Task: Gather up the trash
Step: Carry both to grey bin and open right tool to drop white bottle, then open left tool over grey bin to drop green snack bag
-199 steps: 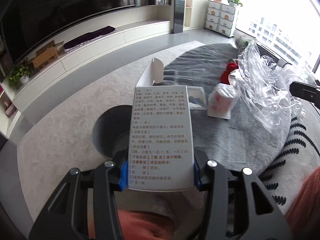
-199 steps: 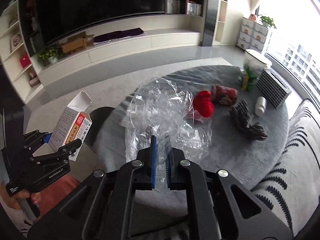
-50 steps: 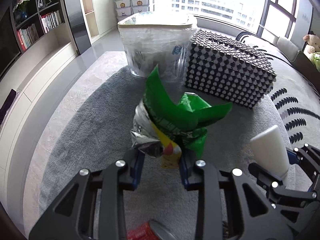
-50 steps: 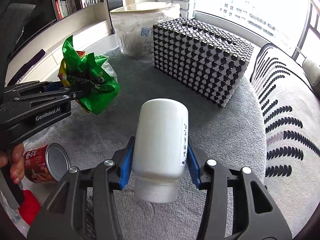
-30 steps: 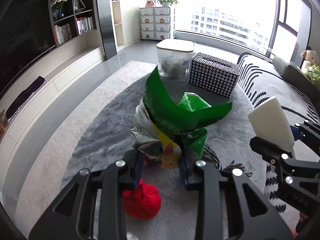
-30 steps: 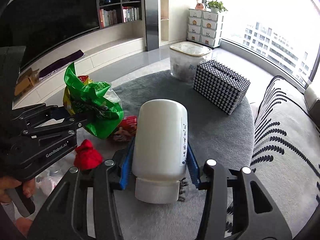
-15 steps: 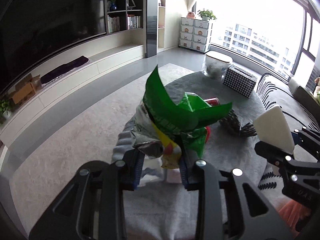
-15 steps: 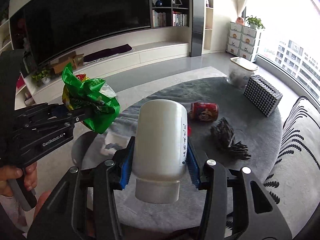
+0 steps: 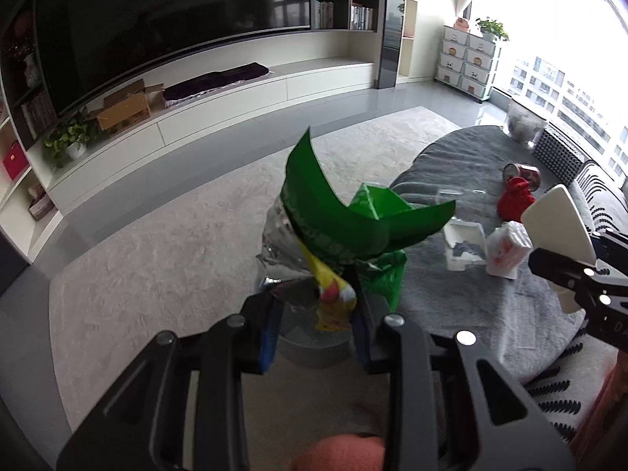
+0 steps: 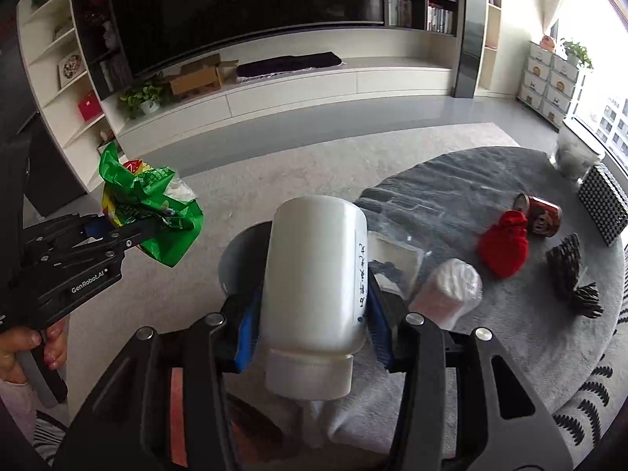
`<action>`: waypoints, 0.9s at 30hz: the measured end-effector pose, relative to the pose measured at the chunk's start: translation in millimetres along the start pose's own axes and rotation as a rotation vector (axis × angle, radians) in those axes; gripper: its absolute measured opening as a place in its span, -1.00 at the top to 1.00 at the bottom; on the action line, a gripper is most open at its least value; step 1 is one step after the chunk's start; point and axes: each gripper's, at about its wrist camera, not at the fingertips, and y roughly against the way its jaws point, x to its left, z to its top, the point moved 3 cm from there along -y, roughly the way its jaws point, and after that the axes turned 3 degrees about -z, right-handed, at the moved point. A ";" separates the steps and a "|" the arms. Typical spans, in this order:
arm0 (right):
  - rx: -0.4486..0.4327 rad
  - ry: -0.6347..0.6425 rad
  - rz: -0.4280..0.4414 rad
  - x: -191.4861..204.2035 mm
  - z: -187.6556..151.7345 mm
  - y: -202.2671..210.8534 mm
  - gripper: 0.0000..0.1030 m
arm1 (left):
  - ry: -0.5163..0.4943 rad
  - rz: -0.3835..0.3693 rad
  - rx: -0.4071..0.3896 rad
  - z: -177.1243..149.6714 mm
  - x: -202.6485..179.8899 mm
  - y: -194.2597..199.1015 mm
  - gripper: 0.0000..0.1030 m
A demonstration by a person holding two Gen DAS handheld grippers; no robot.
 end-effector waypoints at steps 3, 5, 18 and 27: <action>0.025 0.031 0.033 24.1 11.4 -29.2 0.12 | 0.022 0.023 0.008 -5.2 23.5 -1.8 0.40; 0.038 0.065 0.044 42.6 22.3 -50.3 0.12 | 0.043 0.031 0.011 -6.6 36.2 -3.4 0.39; 0.071 0.054 0.048 58.4 64.4 -138.5 -0.51 | 0.120 0.026 0.052 -11.3 64.5 -27.5 0.38; 0.036 0.012 -0.001 8.8 37.4 -95.9 -0.51 | 0.112 -0.008 0.099 -7.7 51.0 -68.4 0.38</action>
